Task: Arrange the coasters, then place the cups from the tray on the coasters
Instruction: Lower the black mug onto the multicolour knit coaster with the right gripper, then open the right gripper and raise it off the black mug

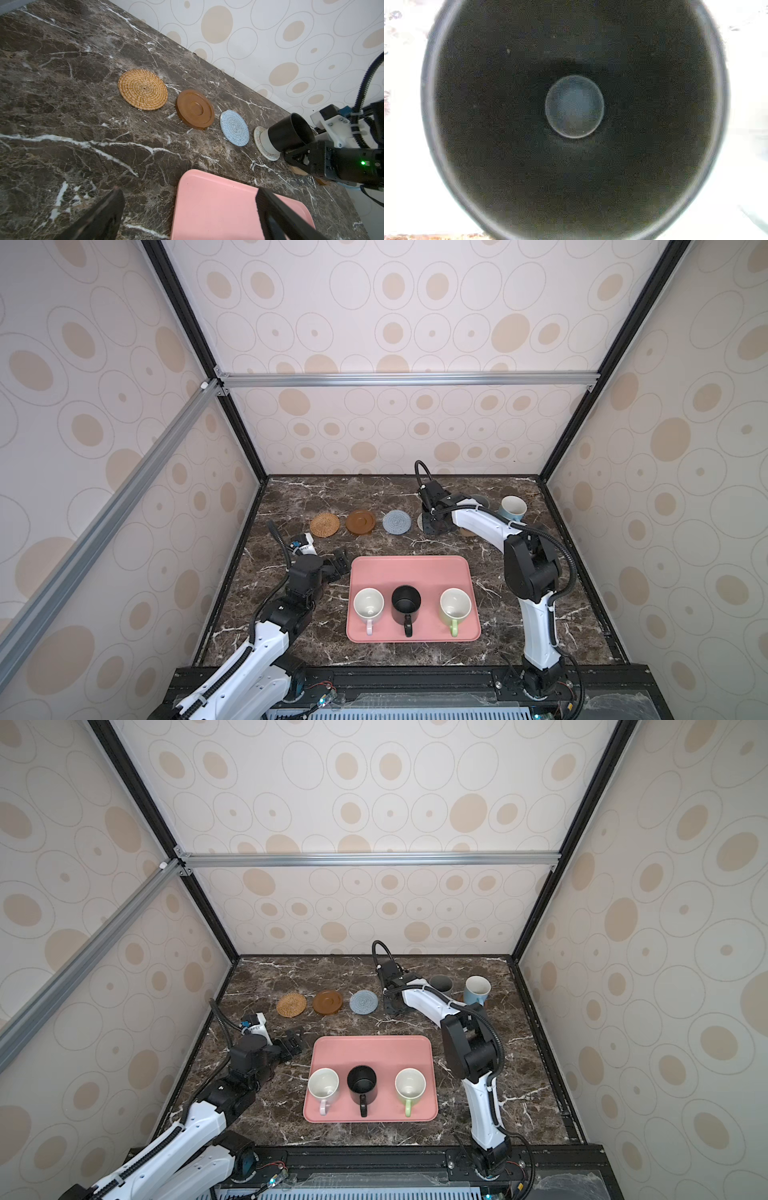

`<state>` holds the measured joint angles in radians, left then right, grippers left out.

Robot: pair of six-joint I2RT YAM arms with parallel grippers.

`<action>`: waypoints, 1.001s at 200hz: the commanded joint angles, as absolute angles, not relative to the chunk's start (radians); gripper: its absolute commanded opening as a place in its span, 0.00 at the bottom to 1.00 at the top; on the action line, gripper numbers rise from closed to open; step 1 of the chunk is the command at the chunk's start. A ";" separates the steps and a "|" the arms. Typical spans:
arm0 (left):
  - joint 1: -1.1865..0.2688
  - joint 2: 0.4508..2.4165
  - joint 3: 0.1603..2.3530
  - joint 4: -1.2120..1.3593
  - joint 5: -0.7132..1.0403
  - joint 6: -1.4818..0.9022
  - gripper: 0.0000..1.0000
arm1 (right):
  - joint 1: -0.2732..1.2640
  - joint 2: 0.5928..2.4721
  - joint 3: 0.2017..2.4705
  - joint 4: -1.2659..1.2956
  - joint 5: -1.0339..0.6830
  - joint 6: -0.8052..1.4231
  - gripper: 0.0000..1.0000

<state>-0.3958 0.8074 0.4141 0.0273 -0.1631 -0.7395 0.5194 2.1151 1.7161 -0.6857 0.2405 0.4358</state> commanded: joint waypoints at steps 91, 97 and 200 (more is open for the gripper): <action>-0.402 0.797 0.466 0.008 -0.177 -0.739 1.00 | 0.509 2.054 1.694 -0.689 0.267 0.420 0.37; -0.402 0.796 0.465 0.007 -0.178 -0.741 1.00 | 0.509 2.045 1.687 -0.689 0.266 0.414 0.37; -0.402 0.828 0.471 0.031 -0.173 -0.733 1.00 | 0.503 1.979 1.654 -0.746 0.232 0.398 0.42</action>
<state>-0.3958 0.8261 0.4221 0.0216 -0.1627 -0.7403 0.5117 2.0029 1.6634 -0.7033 0.2539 0.4015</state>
